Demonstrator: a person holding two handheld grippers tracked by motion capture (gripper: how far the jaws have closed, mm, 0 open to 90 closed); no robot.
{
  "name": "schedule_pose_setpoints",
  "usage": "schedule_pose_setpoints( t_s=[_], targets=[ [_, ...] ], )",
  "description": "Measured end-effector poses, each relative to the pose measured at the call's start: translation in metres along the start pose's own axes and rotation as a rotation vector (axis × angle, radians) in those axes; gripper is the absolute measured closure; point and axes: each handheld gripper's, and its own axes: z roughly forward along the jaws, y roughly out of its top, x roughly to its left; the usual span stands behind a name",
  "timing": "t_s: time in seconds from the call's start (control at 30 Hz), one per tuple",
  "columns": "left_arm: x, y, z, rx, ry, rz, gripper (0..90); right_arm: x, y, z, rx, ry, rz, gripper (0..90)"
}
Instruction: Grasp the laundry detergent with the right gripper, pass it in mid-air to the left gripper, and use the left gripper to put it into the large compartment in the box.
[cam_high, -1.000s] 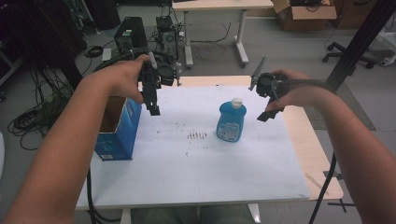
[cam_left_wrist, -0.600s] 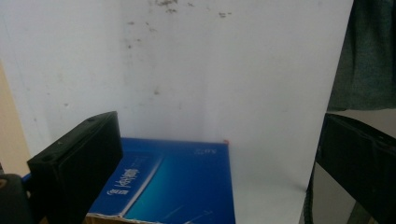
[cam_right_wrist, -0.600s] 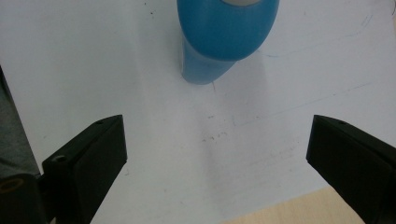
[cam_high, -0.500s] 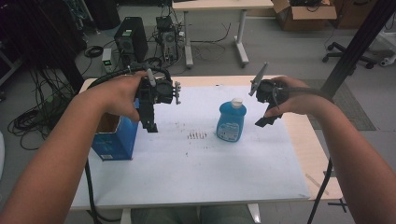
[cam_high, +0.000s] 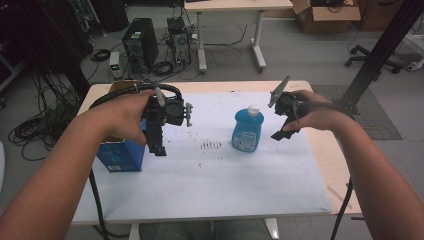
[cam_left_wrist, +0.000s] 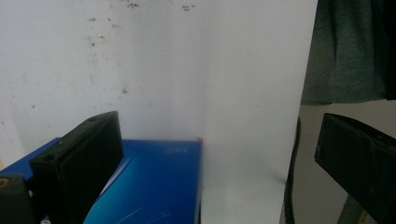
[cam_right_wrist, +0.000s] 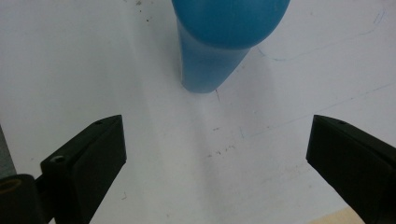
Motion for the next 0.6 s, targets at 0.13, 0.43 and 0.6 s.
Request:
schedule_pose_setpoints(
  t_s=[0.13, 0.43, 0.6],
  targets=[
    [-0.004, 0.001, 0.002, -0.002, 0.010, 0.003, 1.1, 0.001, -0.005, 0.006, -0.027, -0.001, 0.004, 5.0],
    [-0.011, 0.003, 0.010, 0.004, 0.008, 0.019, 1.0, 0.001, -0.013, 0.020, -0.080, -0.003, 0.023, 5.2],
    [-0.015, 0.001, 0.012, 0.009, 0.006, 0.020, 1.0, -0.001, -0.017, 0.029, -0.110, 0.002, 0.039, 5.2]
  ],
)
